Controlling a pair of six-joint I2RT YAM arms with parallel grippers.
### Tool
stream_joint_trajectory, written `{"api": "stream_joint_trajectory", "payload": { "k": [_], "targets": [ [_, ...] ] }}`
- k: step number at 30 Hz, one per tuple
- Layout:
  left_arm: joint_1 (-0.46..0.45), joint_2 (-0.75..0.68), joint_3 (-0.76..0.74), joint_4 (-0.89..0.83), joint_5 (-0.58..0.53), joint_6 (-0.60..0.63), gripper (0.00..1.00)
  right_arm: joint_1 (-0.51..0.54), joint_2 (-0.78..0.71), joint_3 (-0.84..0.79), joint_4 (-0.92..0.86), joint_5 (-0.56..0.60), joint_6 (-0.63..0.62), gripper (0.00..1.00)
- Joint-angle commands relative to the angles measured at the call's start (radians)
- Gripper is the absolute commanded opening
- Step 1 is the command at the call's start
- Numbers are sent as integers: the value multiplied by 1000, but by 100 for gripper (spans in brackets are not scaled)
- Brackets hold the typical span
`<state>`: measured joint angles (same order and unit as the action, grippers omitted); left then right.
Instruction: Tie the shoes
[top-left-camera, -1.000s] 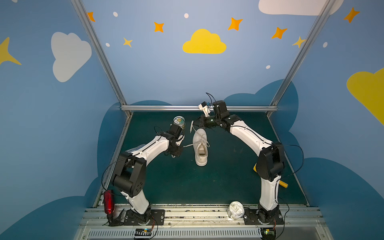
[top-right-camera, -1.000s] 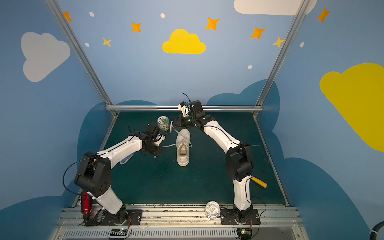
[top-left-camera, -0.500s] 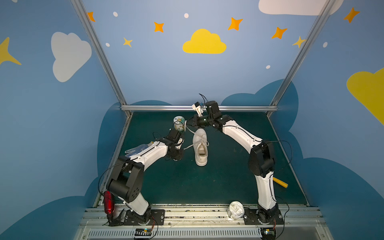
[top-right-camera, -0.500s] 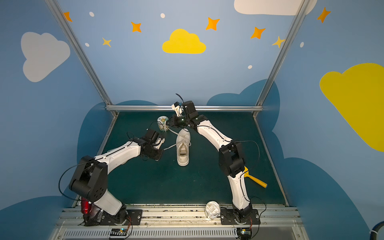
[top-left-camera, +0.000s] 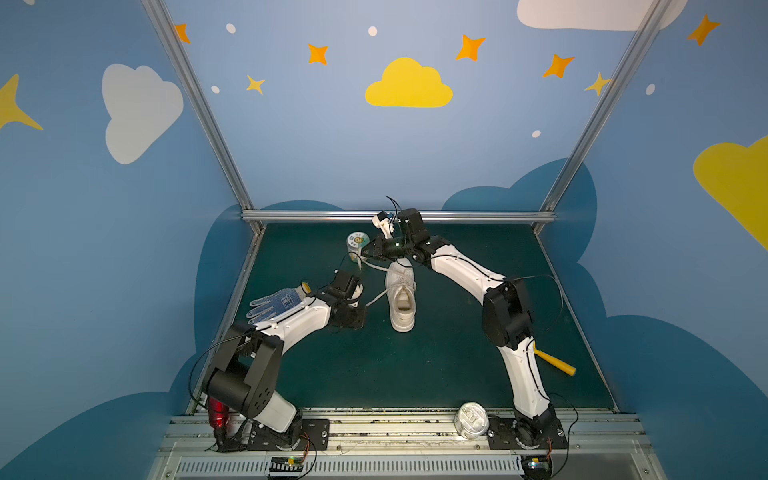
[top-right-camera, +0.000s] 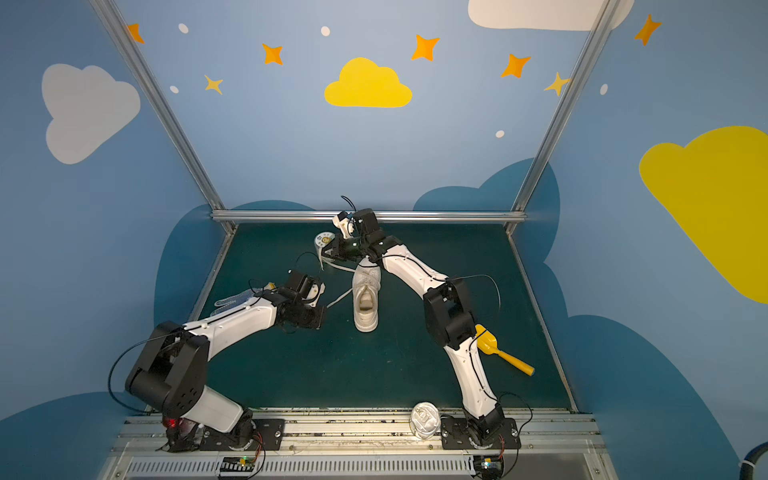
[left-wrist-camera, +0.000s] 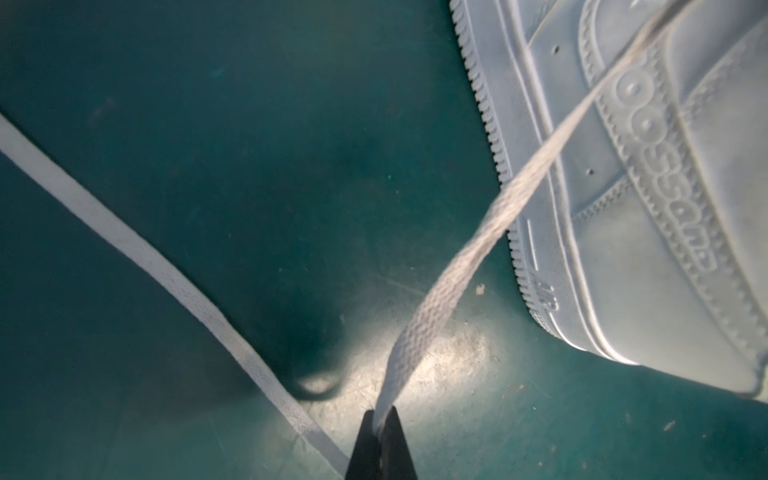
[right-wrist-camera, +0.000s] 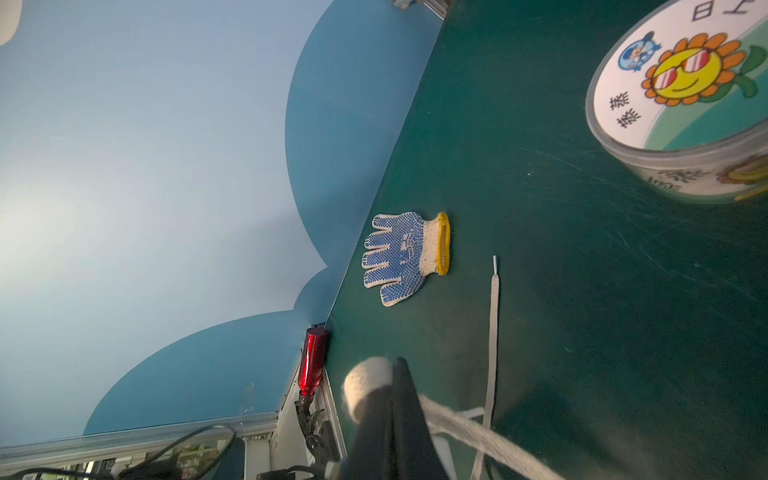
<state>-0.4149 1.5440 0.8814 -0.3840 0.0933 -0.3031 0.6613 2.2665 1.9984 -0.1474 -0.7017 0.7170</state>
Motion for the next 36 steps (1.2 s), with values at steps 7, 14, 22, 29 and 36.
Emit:
{"api": "stream_joint_trajectory", "payload": {
  "k": [7, 14, 22, 29, 36],
  "targets": [
    [-3, -45, -66, 105, 36, -83, 4, 17, 101, 102, 25, -22, 40, 0],
    [-6, -52, -72, 98, 30, -86, 4, 29, 135, 105, 29, -7, 32, 0],
    [-8, -45, -90, 131, 46, -108, 4, 43, 194, 158, 39, -11, 52, 0],
    [-9, -43, -83, 122, 46, -102, 4, 42, 230, 206, -25, 0, 38, 0],
    [-9, -43, -84, 122, 48, -100, 4, 37, 186, 187, -148, 86, -60, 7]
  ]
}}
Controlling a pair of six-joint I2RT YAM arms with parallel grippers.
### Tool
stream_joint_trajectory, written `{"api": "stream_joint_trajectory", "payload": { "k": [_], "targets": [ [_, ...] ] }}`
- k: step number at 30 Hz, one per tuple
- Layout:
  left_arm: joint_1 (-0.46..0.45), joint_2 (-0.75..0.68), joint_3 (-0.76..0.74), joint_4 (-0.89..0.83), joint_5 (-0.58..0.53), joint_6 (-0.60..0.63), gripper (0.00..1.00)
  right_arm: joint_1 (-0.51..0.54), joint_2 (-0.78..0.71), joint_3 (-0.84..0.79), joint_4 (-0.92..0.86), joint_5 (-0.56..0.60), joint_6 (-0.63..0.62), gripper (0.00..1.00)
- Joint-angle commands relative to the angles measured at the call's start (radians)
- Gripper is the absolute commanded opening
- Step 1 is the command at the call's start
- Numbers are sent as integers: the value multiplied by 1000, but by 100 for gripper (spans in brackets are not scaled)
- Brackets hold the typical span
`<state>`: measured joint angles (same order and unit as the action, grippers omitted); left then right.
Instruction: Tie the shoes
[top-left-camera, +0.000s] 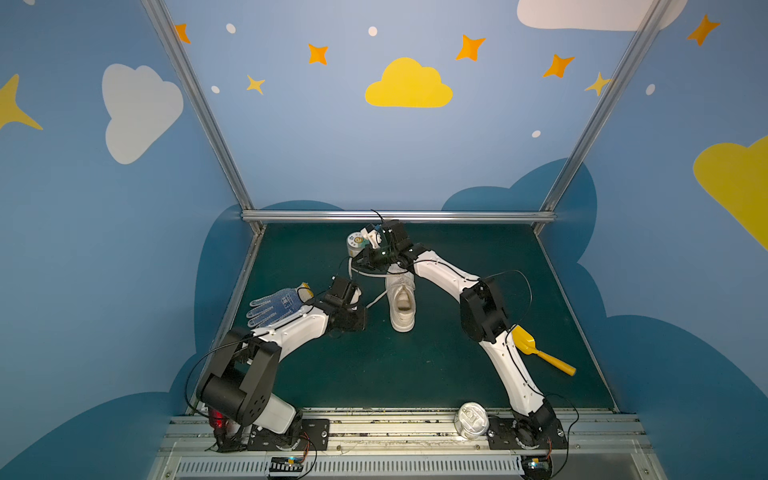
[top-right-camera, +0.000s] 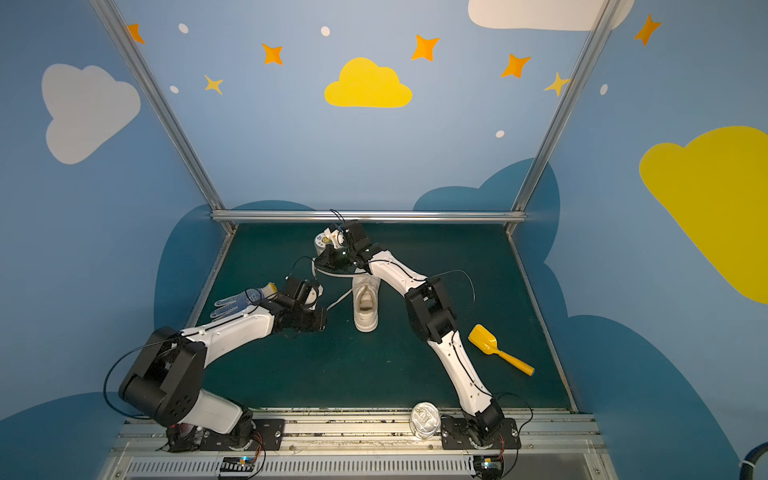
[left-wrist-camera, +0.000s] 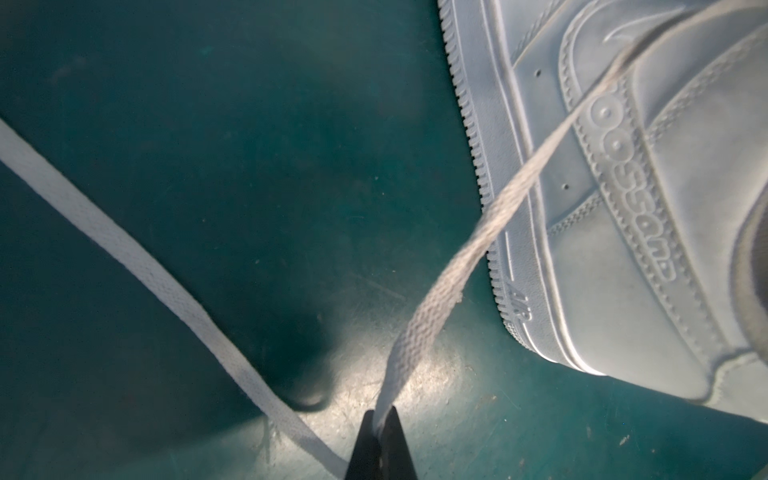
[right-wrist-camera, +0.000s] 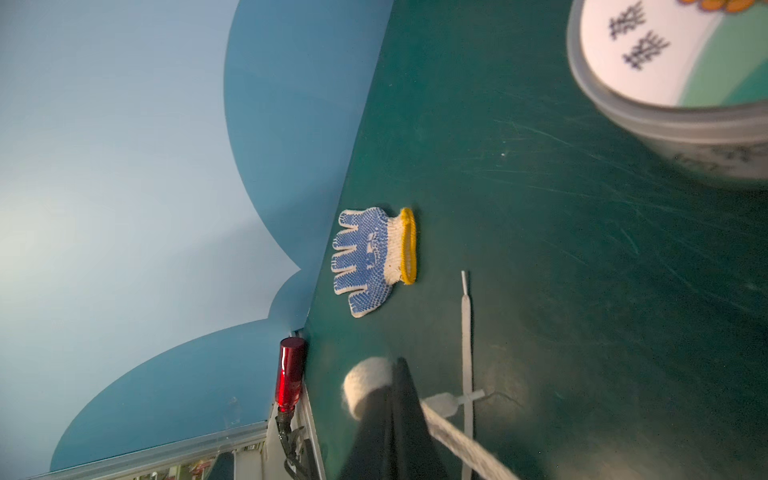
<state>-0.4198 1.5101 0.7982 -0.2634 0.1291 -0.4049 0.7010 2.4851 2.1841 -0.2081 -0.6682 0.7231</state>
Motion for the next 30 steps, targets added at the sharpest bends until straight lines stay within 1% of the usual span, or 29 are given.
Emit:
{"api": "stream_joint_trajectory", "payload": {
  "k": [1, 3, 8, 10, 13, 15, 17, 19, 21, 24, 27, 30],
  "targets": [
    [-4, -10, 0, 1, 12, 0, 4, -4, -42, 1, -110, 64, -83, 11],
    [-4, -11, 0, 1, 11, 1, 4, -5, -63, -2, -161, 100, -109, 24],
    [-4, -9, 4, -7, 7, 8, 4, -10, -124, -63, -179, 165, -161, 38],
    [-4, -10, 3, -8, 6, 5, 4, -12, -130, -62, -192, 171, -171, 44],
    [-3, -14, 3, -8, 6, 3, 4, -14, -117, -16, -262, 190, -201, 54],
    [-4, -16, 2, -8, 7, 3, 4, -6, -101, 53, -367, 239, -263, 61],
    [-4, -16, 4, -11, 6, 3, 4, 5, -83, 114, -455, 316, -328, 63],
    [-4, -17, 5, -11, 5, 4, 4, 11, -73, 138, -506, 380, -342, 64],
    [-3, -15, 7, -14, 5, 4, 5, 8, -72, 139, -528, 403, -353, 65],
    [-4, -16, 6, -14, 6, 5, 5, 5, -71, 142, -531, 374, -366, 66],
    [-4, -16, 7, -16, 5, 5, 5, 6, -43, 199, -588, 368, -393, 67],
    [-5, -16, 6, -13, 4, 3, 6, -1, 18, 287, -672, 299, -409, 67]
  ]
}}
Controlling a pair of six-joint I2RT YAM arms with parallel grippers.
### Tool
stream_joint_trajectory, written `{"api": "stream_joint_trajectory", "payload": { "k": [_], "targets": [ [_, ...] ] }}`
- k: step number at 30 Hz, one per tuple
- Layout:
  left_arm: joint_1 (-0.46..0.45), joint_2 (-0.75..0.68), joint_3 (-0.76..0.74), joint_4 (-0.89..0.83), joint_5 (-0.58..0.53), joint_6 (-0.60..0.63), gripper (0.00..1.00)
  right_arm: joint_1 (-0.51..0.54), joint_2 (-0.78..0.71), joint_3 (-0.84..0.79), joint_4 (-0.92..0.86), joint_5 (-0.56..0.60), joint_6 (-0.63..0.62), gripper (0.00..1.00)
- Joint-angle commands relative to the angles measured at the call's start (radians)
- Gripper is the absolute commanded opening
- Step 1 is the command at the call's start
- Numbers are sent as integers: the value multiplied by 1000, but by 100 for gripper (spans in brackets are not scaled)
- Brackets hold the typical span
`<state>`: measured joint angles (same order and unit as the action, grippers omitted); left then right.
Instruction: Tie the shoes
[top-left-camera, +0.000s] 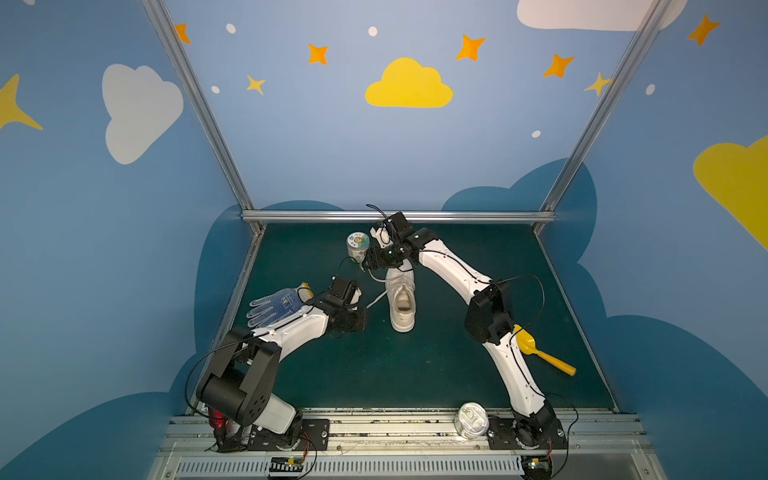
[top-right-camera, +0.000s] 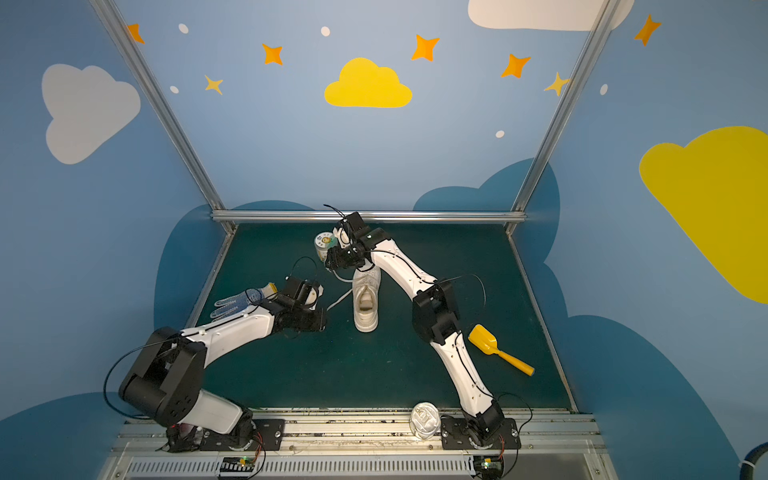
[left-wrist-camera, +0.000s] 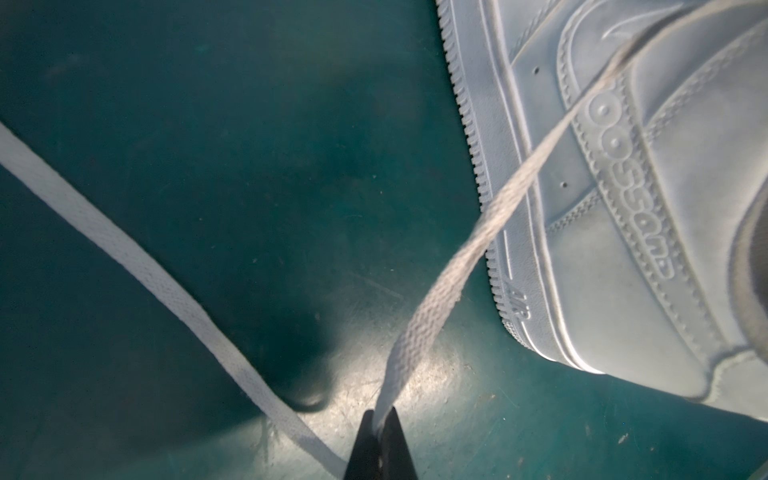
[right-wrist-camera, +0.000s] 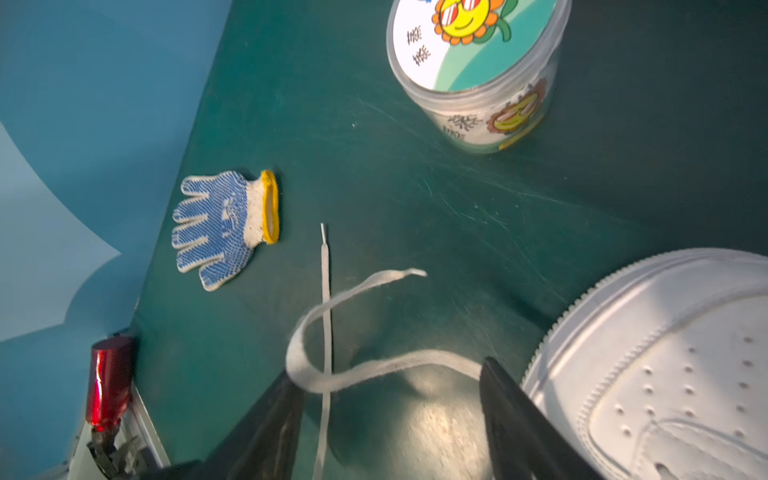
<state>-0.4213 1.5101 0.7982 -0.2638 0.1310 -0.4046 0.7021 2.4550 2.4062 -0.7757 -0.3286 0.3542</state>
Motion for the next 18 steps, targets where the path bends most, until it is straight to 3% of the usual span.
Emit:
{"api": "stream_joint_trajectory", "payload": {
  "k": [1, 5, 10, 14, 18],
  "targets": [
    [-2, -15, 8, -14, 2, 4, 6, -8, 64, 77, -119, -78, -37, 68],
    [-2, -14, 10, -16, 1, 5, 7, -20, 75, 74, -135, -141, -4, 68],
    [-2, -13, 12, -14, 2, 5, 9, -11, 75, 84, -191, -16, -64, 70],
    [-2, -10, 14, -13, 1, 5, 9, -26, 84, 73, -199, -128, -69, 68],
    [-3, -7, 15, -12, 3, 3, 11, -24, 73, 76, -207, -156, -90, 69]
  ]
}}
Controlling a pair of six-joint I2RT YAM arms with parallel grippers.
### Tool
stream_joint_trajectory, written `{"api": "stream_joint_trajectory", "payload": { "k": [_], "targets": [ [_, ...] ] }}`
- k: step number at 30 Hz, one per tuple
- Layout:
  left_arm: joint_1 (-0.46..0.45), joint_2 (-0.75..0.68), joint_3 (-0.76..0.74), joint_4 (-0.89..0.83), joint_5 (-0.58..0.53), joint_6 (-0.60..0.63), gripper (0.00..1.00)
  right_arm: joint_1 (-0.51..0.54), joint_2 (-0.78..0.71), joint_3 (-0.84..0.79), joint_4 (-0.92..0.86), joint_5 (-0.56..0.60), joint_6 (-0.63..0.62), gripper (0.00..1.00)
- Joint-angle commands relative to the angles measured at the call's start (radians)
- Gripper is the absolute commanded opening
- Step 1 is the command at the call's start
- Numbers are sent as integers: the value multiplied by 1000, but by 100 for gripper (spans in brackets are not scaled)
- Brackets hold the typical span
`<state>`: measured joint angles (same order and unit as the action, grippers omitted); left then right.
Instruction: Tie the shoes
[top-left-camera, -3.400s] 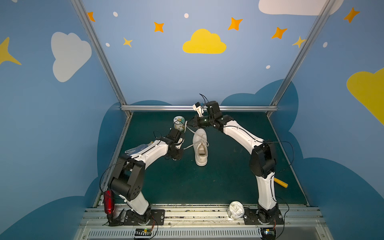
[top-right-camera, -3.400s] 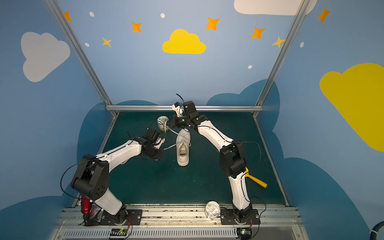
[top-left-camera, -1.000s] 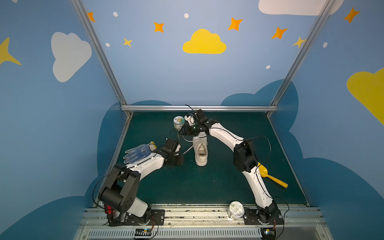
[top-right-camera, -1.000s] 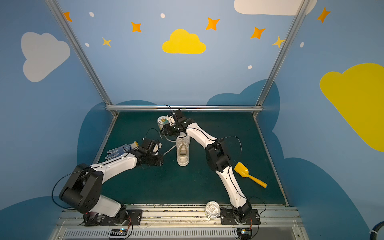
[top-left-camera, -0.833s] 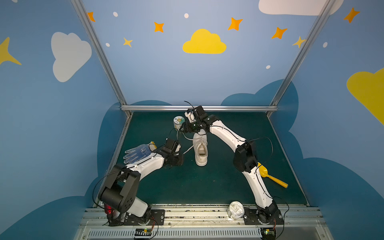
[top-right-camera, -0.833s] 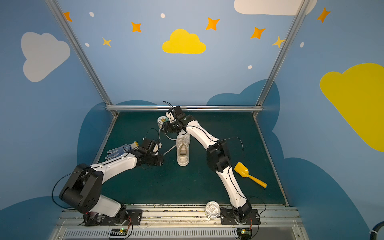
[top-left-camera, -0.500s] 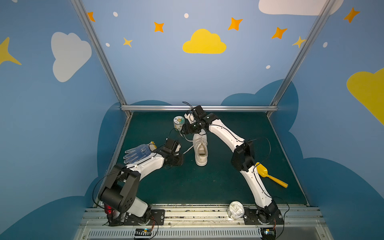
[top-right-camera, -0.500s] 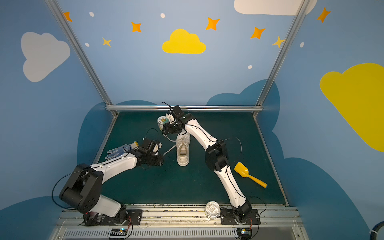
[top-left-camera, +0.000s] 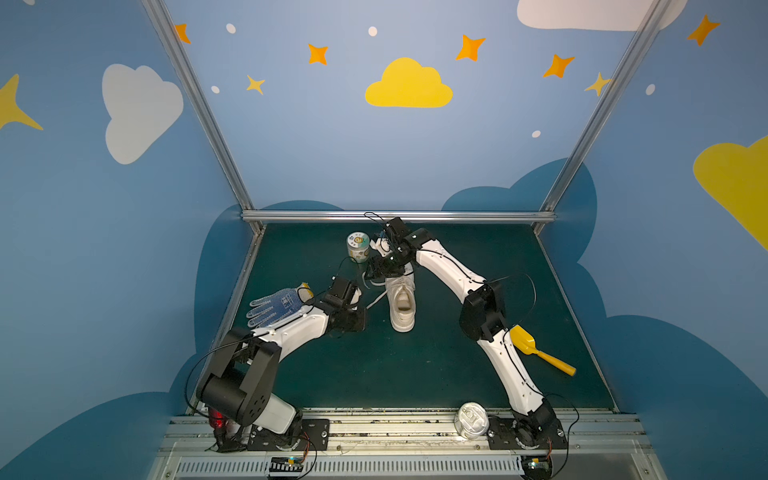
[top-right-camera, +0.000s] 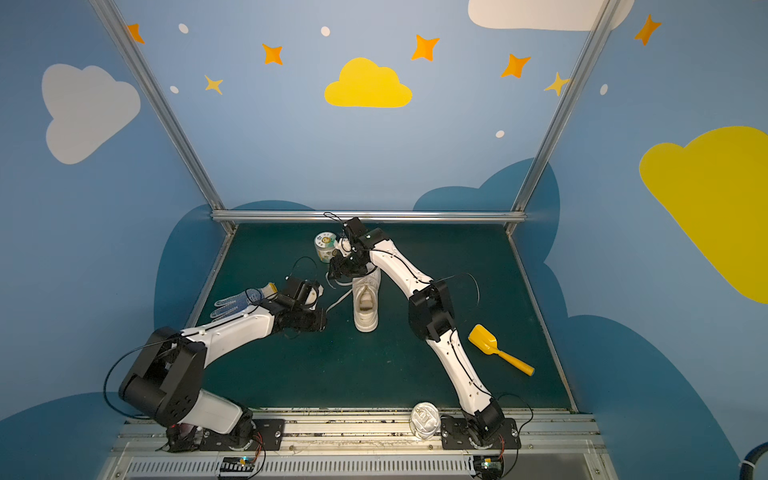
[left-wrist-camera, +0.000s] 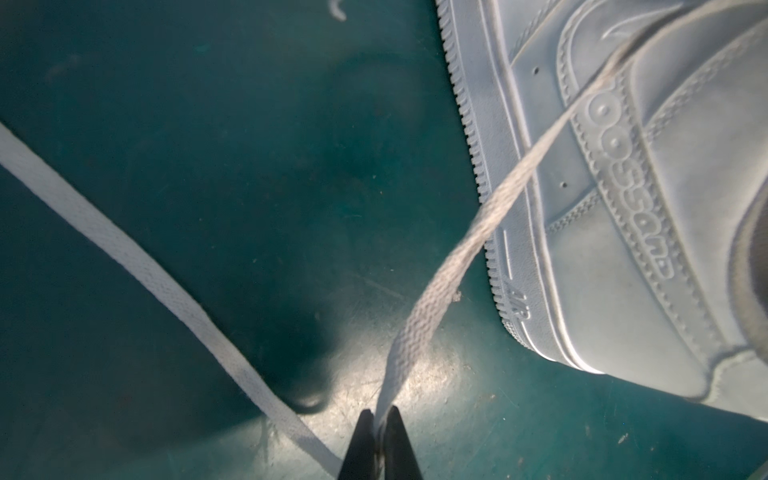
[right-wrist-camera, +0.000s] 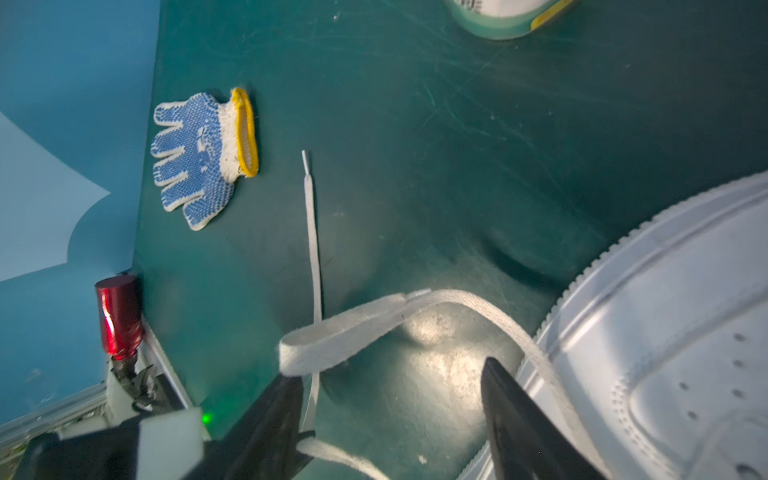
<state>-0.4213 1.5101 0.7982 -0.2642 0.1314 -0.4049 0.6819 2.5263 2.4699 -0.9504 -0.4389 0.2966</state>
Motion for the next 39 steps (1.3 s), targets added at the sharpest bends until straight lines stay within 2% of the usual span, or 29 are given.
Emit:
{"api": "stream_joint_trajectory", "payload": {
  "k": [1, 3, 4, 7, 9, 16, 20, 25, 30, 35, 39],
  "targets": [
    [-3, -4, 16, -11, 2, 3, 12, -6, 1, 11, -33, -57, -37, 69],
    [-2, -1, 18, -12, 4, 3, 12, -11, -4, -7, -7, -125, -40, 68],
    [-2, 1, 19, -12, 5, 3, 12, -22, -12, -40, 39, -196, -8, 68],
    [-2, 1, 23, -10, 5, 4, 13, -55, -64, -212, 298, -339, 206, 66],
    [-2, 0, 25, -13, 4, 3, 13, -54, -99, -276, 381, -314, 233, 66],
    [-3, 1, 32, -15, 5, 9, 14, -75, -169, -324, 408, -290, 226, 63],
    [0, 7, 32, -17, -4, 17, 23, -96, -240, -421, 552, -344, 274, 63],
    [6, 4, 46, -31, -13, 41, 39, -113, -282, -413, 511, -340, 243, 63],
    [20, -8, 68, -50, 15, 131, 54, -154, -356, -477, 504, -343, 220, 62],
    [42, 31, 134, -89, 32, 224, 53, -203, -436, -550, 467, -344, 168, 61],
    [41, 133, 199, -61, 141, 208, 47, -242, -488, -604, 413, -342, 108, 60]
  ]
}}
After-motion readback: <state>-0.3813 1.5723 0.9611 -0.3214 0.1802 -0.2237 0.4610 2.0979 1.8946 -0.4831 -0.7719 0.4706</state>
